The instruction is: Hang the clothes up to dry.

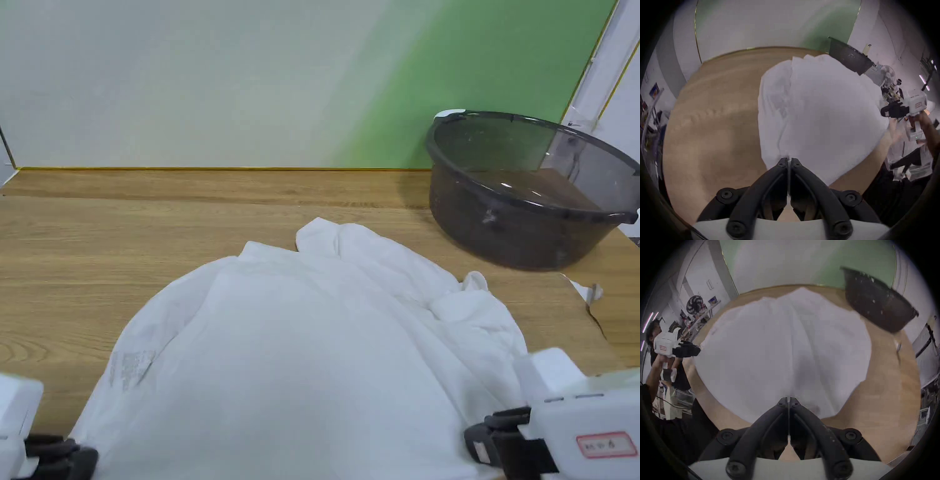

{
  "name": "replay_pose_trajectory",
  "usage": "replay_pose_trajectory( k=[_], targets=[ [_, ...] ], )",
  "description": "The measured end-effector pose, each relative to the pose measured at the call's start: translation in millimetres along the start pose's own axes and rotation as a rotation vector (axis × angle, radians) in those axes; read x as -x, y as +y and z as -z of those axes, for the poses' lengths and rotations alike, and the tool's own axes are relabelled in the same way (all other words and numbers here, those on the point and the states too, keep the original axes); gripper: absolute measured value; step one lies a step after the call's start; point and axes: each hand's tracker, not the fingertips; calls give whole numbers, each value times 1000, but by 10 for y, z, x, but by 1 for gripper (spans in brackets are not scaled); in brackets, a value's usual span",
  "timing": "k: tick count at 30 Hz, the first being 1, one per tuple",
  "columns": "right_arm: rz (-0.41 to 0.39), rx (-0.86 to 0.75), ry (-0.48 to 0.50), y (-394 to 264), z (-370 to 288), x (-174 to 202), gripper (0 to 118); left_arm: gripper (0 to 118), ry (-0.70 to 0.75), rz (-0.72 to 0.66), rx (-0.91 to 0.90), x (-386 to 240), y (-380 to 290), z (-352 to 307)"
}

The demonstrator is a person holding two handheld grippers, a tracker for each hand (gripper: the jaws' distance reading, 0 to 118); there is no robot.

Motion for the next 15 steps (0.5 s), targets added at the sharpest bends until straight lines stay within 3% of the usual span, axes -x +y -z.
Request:
replay_pose_trajectory(
  k=[3,5,7,8,9,10,13,15],
  targets=[
    [-18,10,10,-6,7,27,11,1,18,19,-20,-72,-18,-84],
    [-12,23,12,92,-33,3,46,21,35,31,-24,-105,11,-87],
    [-18,-13,8,189,-134,18,51,27,72,42,-34,-118,106,-102],
    [-39,-58,-9,266,-202,40,59,42,104,55,-71,-130,169,-133],
    [-53,-99,-29,347,-277,67,64,64,130,71,-116,-155,250,-169],
    [-61,-147,-46,395,-342,99,64,80,147,81,-159,-178,324,-205],
    [-44,-362,-84,585,-493,198,64,82,161,64,-300,-252,580,-285],
    [55,-504,-53,633,-472,244,64,82,146,36,-396,-272,754,-228]
  ],
)
